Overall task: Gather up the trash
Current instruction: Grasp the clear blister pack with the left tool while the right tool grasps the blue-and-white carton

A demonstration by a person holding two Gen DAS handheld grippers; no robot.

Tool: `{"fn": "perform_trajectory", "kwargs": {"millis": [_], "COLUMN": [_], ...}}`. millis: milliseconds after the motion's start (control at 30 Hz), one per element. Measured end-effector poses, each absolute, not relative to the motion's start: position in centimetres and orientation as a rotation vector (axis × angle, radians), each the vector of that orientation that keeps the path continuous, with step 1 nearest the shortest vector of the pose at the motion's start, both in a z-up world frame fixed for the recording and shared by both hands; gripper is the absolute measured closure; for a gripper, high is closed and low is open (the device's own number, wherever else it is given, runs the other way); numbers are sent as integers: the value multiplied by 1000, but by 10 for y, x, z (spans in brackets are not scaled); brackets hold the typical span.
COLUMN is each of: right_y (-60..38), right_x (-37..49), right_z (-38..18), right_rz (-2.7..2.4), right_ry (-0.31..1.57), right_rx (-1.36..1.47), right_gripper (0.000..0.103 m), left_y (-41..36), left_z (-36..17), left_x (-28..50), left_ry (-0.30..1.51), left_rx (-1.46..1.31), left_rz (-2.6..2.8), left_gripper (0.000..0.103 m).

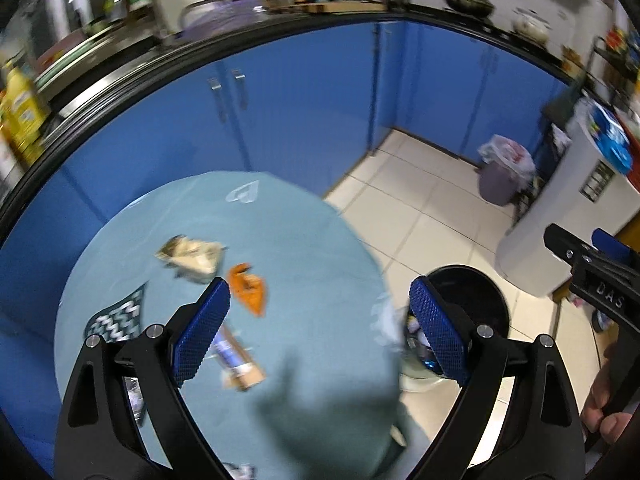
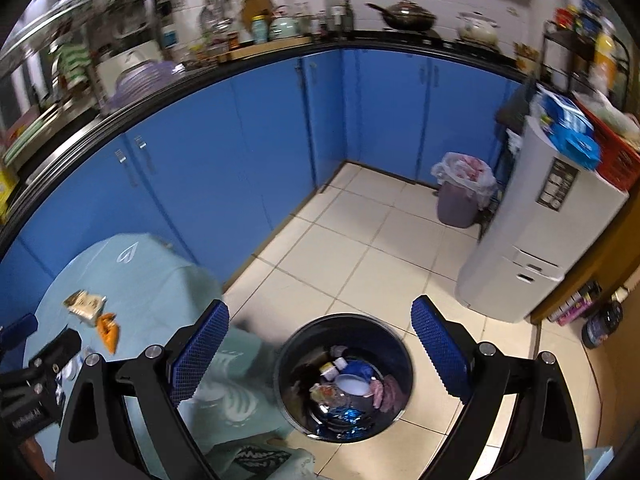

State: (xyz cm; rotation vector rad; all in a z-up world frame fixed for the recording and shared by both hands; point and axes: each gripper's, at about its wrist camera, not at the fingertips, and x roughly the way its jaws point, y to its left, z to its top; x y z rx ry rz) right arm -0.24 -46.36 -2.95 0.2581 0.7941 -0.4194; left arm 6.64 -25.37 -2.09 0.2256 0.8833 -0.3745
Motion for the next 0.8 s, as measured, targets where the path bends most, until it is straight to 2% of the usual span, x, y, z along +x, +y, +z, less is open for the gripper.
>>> {"fn": "perform_trajectory", "kwargs": {"millis": [433,800], "right_y": [-332,-250], "right_x": [47,74], "right_z": [-58,-107], "right_rz": [-124,61], "right_ry": [904,1067], "right_rx": [179,130], "right_gripper": [13,13], "left_y": [-107,-32], "left_z": [-66,-116], "left_x": [73,69], "left_ry": [983,1079], "left_rx": [172,145], "left_rz": [-139,-97], "left_gripper": [13,13]}}
